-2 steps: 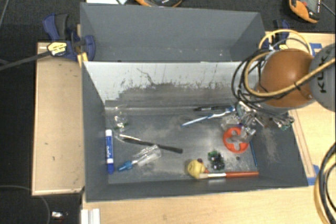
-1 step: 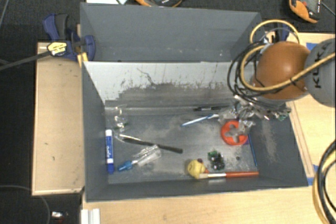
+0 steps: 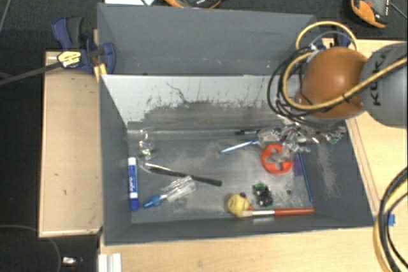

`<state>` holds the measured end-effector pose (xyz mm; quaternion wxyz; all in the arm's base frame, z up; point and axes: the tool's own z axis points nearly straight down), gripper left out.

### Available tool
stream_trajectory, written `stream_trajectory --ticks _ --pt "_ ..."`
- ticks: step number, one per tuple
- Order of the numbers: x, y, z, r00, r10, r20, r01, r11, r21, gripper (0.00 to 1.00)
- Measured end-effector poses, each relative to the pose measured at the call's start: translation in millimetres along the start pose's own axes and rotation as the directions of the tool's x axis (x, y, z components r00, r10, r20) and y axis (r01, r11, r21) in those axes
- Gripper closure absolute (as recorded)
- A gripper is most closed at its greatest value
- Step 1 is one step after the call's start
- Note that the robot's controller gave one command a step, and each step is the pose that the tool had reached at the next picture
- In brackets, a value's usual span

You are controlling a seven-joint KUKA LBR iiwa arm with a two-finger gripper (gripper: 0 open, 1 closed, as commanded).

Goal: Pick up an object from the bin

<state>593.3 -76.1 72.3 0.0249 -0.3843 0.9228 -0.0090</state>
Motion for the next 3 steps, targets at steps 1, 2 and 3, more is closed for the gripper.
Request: stream_trajectory --ticks 1,2,3 --pt "27.9 -27.5 0.6 0.990 -0.138 0.004 0.138 0.990 0.006 1.00" --pt "35.1 -25.0 0.5 0.989 -0.149 0.001 0.149 0.989 0.003 1.00" --pt "38.1 -16.8 0.0 0.945 -0.326 0.003 0.326 0.945 0.006 1.00"
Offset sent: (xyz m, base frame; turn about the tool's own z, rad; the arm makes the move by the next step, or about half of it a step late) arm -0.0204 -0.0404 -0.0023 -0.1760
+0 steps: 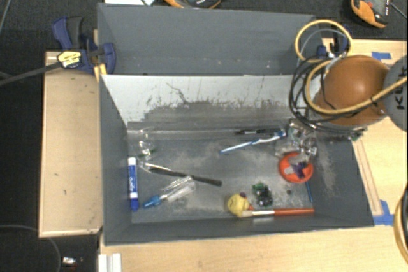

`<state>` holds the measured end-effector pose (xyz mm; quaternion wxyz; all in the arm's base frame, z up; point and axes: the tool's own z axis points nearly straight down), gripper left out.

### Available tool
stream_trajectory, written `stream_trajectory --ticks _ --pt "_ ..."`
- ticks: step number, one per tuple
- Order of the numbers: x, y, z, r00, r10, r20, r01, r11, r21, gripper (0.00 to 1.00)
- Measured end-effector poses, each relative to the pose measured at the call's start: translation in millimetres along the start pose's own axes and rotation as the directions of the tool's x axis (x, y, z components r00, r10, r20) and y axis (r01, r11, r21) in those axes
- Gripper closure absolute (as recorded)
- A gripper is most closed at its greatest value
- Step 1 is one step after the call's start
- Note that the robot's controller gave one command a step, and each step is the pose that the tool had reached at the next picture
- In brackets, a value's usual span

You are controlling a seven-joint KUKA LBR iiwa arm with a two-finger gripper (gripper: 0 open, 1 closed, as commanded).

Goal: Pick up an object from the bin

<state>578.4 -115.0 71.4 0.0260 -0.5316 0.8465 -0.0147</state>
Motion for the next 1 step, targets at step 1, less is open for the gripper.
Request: stream_trajectory --ticks 1 --pt "-6.2 -9.7 0.9 0.998 0.070 0.002 -0.070 0.998 0.001 1.00"
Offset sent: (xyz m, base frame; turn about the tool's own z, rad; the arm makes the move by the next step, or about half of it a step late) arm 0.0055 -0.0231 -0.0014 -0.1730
